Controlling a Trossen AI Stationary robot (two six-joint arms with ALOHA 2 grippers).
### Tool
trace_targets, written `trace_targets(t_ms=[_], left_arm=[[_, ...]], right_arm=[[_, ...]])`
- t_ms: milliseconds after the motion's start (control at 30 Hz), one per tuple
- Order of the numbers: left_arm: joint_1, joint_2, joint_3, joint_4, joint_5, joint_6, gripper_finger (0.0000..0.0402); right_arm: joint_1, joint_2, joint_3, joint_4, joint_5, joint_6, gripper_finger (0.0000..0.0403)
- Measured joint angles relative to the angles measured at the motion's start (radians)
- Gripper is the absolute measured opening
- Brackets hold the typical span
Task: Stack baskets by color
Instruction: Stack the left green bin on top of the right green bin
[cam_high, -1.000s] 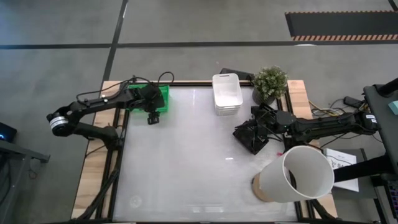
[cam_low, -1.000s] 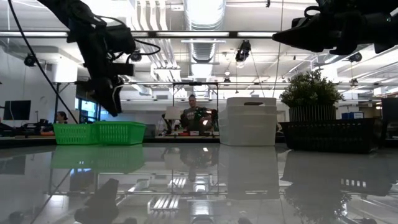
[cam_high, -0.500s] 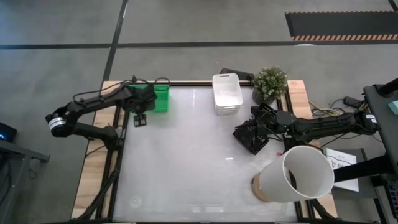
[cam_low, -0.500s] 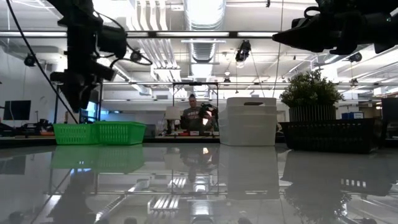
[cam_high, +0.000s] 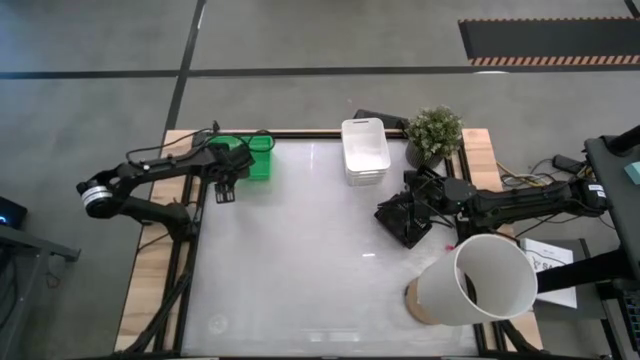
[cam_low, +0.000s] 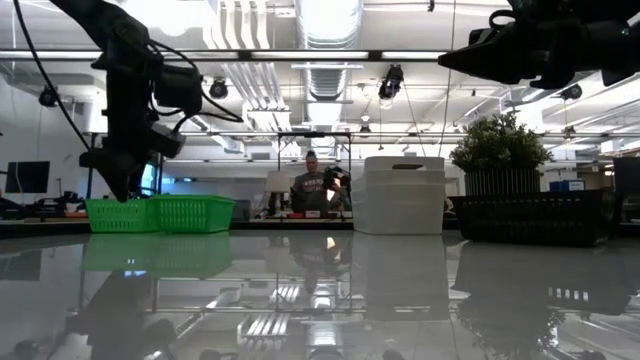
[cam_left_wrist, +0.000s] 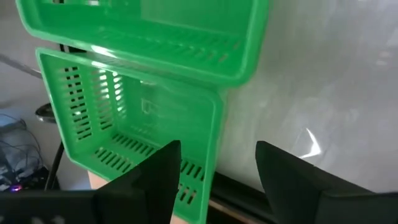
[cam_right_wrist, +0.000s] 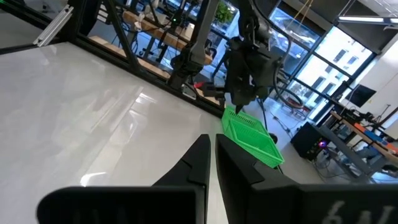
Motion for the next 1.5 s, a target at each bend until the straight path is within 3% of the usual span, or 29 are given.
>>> trace_targets(t_ms=[633,767,1133,1233,1400,1500], left_arm=[[0.026,0.021,-0.055,0.083,-0.005,0.044,0.0189],[0.031,0.025,-0.081,0.087,-0.005,0.051,0.0159],[0.031,0.023,-0.068,0.085,-0.047,0.050,0.0010],[0.031,0.022,-0.053,0.086,-0.080,0.047,0.0007],[0.031,0.016,-0.029,0.080,-0.235,0.052,0.0003],[0.031,0.006,0.000,0.080,-0.242,0.052,0.0003]], right_arm=[[0.000,0.000,0.000,-0.005,-0.001,0.004,0.0018],[0.000,0.000,0.000,-0.004,-0.001,0.010,0.0018],[0.000,0.000,0.000,-0.002,-0.001,0.009,0.0018],[0.000,0.000,0.000,-0.001,-0.001,0.008,0.0018],[0.000,0.000,0.000,0.000,-0.001,0.008,0.0018],[0.000,0.000,0.000,0.003,-0.001,0.007,0.0018]])
